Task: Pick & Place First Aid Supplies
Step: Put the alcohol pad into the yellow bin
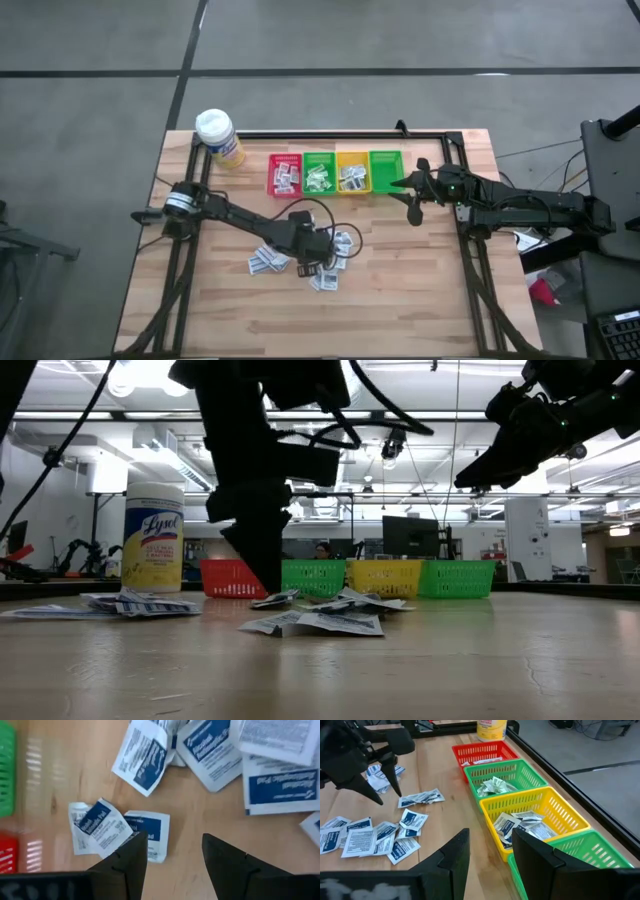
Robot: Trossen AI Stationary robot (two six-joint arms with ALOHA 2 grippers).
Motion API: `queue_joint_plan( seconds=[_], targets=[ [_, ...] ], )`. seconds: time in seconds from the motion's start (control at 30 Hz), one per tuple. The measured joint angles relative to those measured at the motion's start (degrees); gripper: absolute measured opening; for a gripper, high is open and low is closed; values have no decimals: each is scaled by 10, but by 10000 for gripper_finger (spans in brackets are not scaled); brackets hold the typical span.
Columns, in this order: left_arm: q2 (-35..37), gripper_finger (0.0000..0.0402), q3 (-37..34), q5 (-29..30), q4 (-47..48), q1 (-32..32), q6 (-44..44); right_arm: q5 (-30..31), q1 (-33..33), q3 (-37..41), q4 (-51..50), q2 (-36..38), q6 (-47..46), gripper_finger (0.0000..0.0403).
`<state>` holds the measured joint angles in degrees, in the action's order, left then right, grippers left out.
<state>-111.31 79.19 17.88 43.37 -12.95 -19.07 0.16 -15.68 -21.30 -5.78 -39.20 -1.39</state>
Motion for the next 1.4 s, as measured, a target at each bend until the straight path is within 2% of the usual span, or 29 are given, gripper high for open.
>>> queue_joint_plan(
  seconds=[0.27,0.4,0.53,0.67,1.13,1.3,1.4],
  targets=[
    [0,185,-32,-10,-46,14,4,0,0,0,0,0,0,146],
    [1,182,-55,-59,-70,30,4,0,0,0,0,0,-1,146],
    [3,177,-71,-69,-85,41,4,0,0,0,0,0,-1,146],
    [4,166,-82,-104,-108,56,4,0,0,0,0,0,-1,146],
    [2,41,-93,-102,-152,64,-7,0,0,0,0,0,-1,146],
    [1,7,-106,-107,-170,65,-43,0,0,0,0,0,-1,146],
    [3,3,-106,-139,-170,66,-71,0,0,0,0,0,-1,146]
  ],
)
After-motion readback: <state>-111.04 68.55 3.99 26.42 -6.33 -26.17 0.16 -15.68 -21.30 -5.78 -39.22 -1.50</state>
